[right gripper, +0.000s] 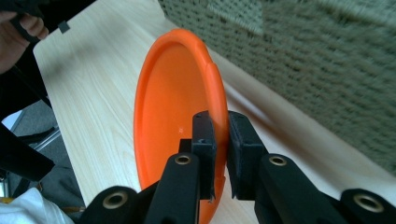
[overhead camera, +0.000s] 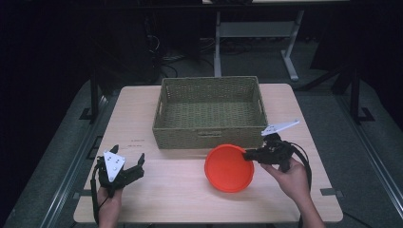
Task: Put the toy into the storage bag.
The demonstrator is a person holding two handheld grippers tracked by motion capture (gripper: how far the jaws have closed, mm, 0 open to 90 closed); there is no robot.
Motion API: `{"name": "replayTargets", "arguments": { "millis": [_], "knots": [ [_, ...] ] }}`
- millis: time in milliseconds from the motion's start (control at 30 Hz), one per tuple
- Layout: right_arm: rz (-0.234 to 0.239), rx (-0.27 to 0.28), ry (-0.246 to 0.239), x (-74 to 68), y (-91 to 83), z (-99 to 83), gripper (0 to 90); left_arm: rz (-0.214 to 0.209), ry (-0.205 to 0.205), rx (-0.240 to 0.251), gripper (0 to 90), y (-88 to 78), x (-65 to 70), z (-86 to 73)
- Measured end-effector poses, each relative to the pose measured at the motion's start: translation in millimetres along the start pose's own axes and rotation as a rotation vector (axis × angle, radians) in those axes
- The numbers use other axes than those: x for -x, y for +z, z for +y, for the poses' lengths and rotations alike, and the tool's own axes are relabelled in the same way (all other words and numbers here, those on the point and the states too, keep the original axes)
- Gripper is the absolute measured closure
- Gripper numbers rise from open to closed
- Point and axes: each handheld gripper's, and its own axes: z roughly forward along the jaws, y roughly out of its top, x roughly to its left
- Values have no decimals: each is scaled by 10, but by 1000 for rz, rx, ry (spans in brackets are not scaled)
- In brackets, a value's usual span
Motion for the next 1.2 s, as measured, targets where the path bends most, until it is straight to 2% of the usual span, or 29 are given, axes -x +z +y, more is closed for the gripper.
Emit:
{"name": "replayTargets", "arguments": {
  "millis": [100,567,1000,1200],
  "knots": [
    [-5,21,-2,-4,-103,84,820,-1,4,0,127,-4,-1,-1],
    [-27,70,-37,-40,-343,480,820,1,-1,-11,127,9,-20,-1],
    [4,126,4,159,-484,906,820,-2,-2,-13,127,31,-25,-1],
    [-1,151,25,229,-506,1086,820,-5,-3,-11,127,28,-24,1]
  ]
}}
